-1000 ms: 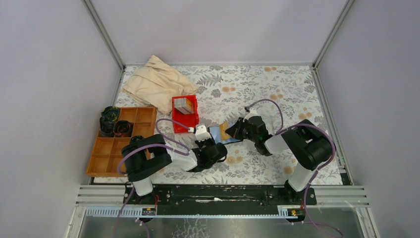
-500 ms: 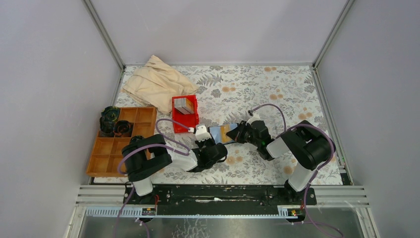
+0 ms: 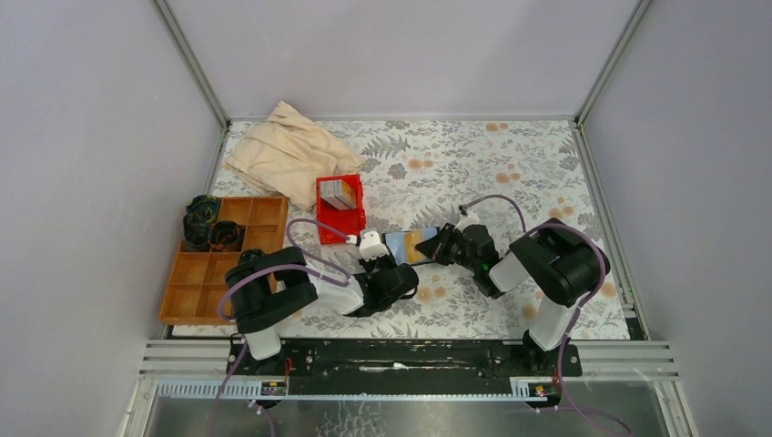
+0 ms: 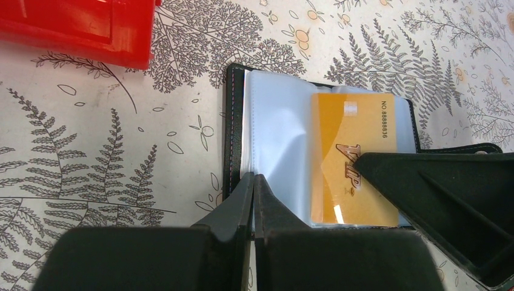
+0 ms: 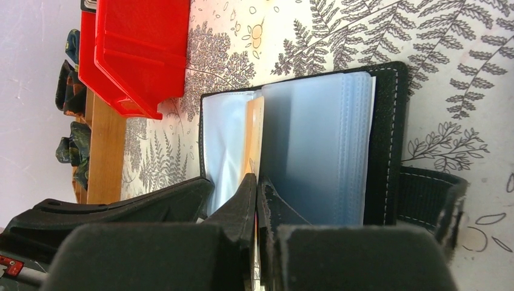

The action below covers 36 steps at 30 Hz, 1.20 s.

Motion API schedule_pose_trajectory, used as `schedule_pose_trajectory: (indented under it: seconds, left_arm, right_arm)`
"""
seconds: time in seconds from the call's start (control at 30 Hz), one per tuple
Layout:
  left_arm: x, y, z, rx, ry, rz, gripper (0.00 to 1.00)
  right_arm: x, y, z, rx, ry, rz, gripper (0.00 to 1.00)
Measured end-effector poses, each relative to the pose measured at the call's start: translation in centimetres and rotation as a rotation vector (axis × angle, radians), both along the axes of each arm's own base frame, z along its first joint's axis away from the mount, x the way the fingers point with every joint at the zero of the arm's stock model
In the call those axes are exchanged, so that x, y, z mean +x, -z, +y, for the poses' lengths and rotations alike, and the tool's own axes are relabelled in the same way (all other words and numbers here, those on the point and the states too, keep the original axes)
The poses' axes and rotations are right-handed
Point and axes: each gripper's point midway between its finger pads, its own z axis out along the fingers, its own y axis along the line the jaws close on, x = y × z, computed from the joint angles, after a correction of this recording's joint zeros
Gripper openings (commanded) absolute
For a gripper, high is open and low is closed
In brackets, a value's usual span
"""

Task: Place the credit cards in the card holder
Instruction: Insert the credit card into the card holder.

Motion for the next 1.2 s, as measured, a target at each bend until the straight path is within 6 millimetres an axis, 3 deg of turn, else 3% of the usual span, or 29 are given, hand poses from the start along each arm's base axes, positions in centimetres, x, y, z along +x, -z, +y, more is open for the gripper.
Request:
schedule_pose_trajectory:
  seconds: [0.47,0.63,0.77,0.97,1.2]
  left_arm:
    - [0.0,0.0,0.0,-0.002,0.0,-0.001,0.03]
    - [0.0,0.0,0.0,-0.003,0.0,-0.002,0.03]
    - [0.0,0.0,0.0,-0.005,0.0,-0.003,0.03]
    - [0.0,0.0,0.0,-0.017,-0.001,-0.009,0.03]
    - [-0.1,0.0,-0.4,-0.046,0.01,-0.008,0.03]
  right_arm:
    - [-0.1,0.3,1.3,-0.02,-0.023,0.037,0.0]
    - [-0.1,0.7,1.8,-0.065,-0.017,0.051,0.32]
    - [-0.1,0.1,2.8,-0.102,-0.034,0.037,0.52]
    - [-0.4,-0.7,3.4,-0.163,-0.049,0.015,0.59]
    - [-1.4,-0.7,2.5,-0.266,-0.049,0.034,0.63]
